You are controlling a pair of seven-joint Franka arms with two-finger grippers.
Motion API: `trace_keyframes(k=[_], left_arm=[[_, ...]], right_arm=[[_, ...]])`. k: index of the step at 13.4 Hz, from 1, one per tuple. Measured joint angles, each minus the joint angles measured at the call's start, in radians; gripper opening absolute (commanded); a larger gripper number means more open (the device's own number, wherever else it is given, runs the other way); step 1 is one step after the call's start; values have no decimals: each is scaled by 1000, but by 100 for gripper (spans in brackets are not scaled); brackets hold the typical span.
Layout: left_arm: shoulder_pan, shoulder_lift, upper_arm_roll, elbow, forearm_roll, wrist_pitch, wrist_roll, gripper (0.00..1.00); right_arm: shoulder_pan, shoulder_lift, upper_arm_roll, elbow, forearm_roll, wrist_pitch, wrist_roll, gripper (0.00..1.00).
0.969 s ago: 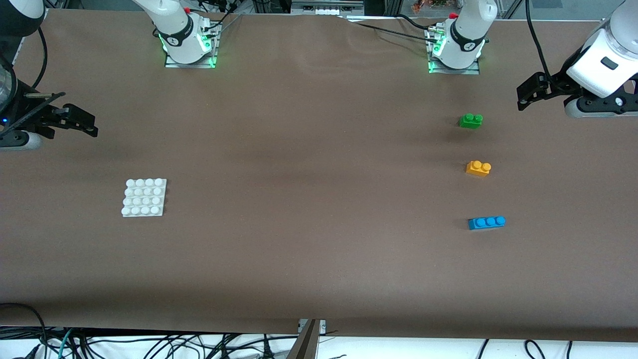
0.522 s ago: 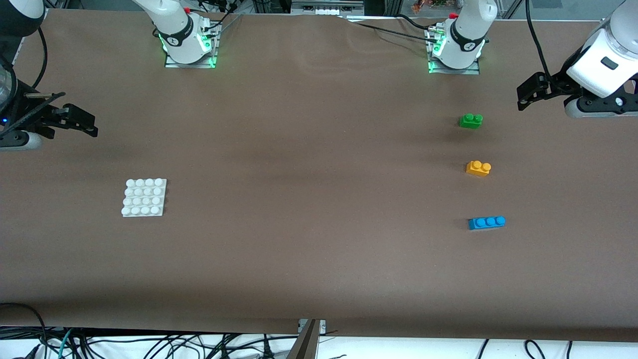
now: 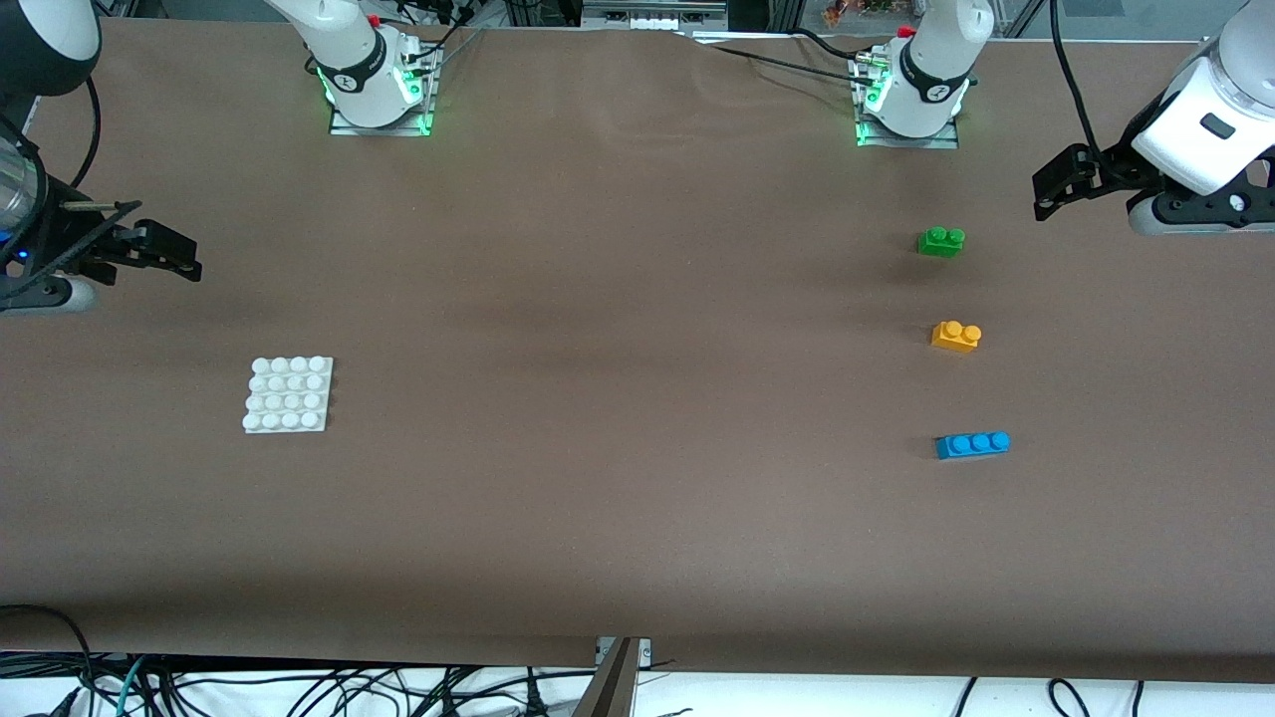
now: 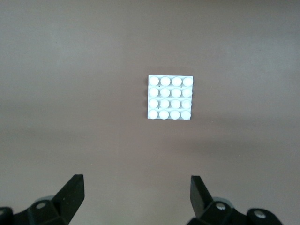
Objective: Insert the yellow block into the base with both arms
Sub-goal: 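Reach the right gripper down to the white base plate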
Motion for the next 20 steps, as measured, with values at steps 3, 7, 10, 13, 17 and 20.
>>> trace_keyframes(k=[3, 7, 10, 13, 17, 20], left_arm=[[0, 0, 0, 0, 0, 0, 0, 100], [0, 0, 0, 0, 0, 0, 0, 100], [0, 0, 0, 1, 0, 0, 0, 100], [0, 1, 0, 1, 0, 0, 0, 100], [0, 1, 0, 1, 0, 0, 0, 100], [0, 1, 0, 2, 0, 0, 0, 100]], right_arm=[[-3, 44, -4, -1, -4, 1, 0, 100], [-25, 120, -12, -1, -59, 27, 0, 100], [-46, 183, -19, -2, -63, 81, 0, 100], [-51, 276, -39, -11, -64, 152, 1, 100], [-65, 390, -55, -60, -64, 306, 4, 100], [-69, 434, -57, -82, -64, 356, 5, 100]])
